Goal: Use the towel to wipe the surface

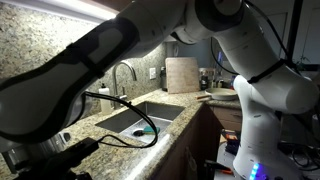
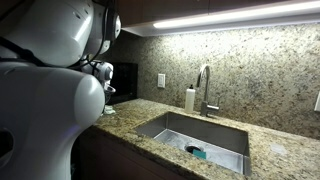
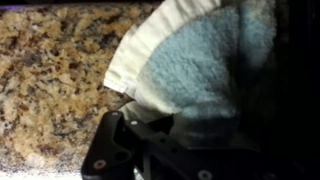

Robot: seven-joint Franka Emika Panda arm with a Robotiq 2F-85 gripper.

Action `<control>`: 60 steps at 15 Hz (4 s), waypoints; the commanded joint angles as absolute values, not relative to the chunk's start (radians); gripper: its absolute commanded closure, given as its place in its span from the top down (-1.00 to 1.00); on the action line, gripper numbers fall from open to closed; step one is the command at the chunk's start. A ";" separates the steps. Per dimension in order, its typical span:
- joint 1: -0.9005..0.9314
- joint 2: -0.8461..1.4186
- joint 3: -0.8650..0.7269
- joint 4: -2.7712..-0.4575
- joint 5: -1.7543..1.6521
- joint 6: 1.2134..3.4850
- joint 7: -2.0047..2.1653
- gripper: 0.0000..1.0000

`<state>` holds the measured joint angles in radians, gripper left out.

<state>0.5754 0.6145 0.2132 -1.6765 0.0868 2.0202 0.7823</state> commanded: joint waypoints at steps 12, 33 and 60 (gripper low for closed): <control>0.308 0.437 0.124 -2.031 0.323 2.070 0.783 -0.79; 0.307 0.459 0.126 -1.928 0.193 2.051 0.834 -0.79; 0.451 0.919 0.085 -1.135 0.061 1.718 0.835 -0.79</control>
